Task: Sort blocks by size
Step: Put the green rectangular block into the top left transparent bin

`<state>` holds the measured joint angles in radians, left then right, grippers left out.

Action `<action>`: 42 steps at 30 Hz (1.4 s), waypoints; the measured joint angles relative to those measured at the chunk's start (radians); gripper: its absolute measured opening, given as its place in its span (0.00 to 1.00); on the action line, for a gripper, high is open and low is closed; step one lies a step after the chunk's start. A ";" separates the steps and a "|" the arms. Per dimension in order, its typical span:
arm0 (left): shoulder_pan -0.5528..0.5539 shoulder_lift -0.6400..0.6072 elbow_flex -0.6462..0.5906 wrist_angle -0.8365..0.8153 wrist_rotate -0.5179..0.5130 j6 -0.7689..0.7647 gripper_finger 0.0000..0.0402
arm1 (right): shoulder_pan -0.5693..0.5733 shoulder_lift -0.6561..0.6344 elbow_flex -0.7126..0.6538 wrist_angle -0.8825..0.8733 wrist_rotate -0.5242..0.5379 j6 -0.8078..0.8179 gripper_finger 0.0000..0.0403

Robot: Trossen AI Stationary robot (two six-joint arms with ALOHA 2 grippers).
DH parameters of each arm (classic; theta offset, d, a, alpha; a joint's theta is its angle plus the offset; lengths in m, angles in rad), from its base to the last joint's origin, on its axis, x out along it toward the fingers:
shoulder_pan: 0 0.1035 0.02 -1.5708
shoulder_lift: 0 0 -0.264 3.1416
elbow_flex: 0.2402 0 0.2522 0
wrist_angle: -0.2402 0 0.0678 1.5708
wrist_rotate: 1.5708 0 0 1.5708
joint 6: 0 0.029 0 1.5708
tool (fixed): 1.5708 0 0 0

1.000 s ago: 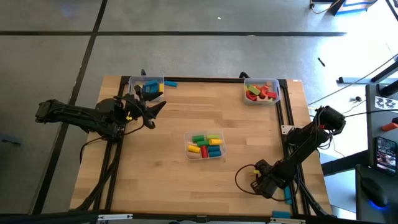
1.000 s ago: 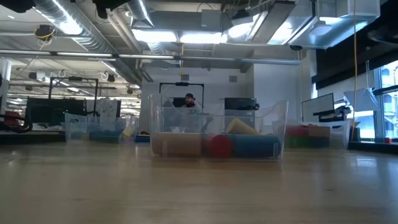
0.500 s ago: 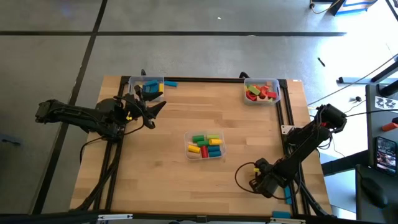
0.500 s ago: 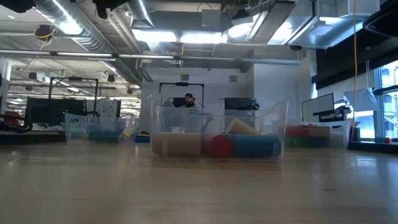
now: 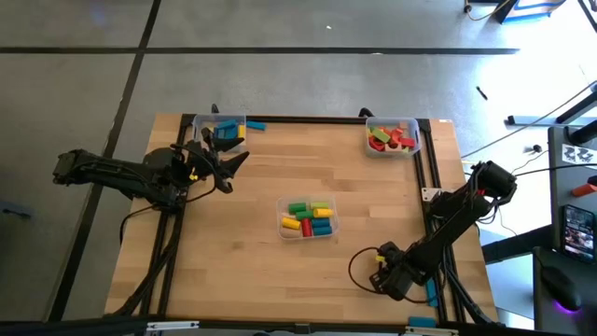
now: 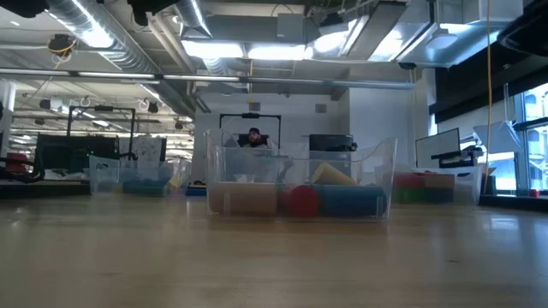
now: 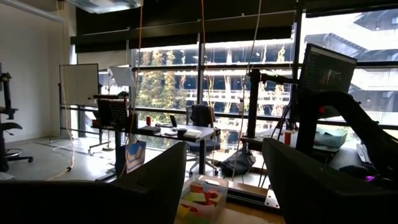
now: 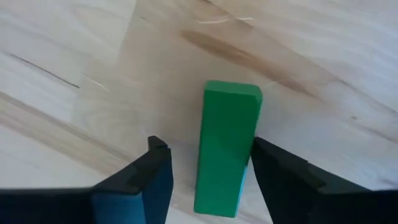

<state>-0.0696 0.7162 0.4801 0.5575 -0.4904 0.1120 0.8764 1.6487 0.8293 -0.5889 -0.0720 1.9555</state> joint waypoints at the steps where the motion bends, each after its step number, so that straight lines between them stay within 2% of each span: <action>1: 0.000 0.000 0.000 0.000 0.000 0.000 0.52 | 0.000 0.006 0.001 -0.007 0.002 0.002 0.52; 6: 0.000 0.000 0.000 0.001 0.000 0.000 0.52 | 0.000 0.015 0.002 -0.058 0.009 0.045 0.52; 14: 0.000 0.000 0.000 -0.001 0.000 0.000 0.52 | 0.001 0.033 0.000 -0.065 0.019 0.060 0.42; 17: 0.000 0.000 0.000 -0.001 0.000 0.000 0.52 | 0.003 0.033 -0.002 -0.059 0.051 0.062 0.39; 23: 0.000 0.000 0.000 -0.002 0.000 0.000 0.52 | 0.003 0.033 -0.002 -0.074 0.049 0.063 0.36; 33: 0.000 0.000 0.000 -0.002 0.000 0.000 0.52 | 0.003 0.032 0.000 -0.085 0.068 0.053 0.20; 42: 0.000 0.000 0.000 -0.002 0.000 0.000 0.52 | 0.002 0.032 0.000 -0.086 0.058 0.031 0.20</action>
<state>-0.0696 0.7162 0.4801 0.5560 -0.4901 0.1120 0.8780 1.6810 0.8295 -0.6746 -0.0143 1.9865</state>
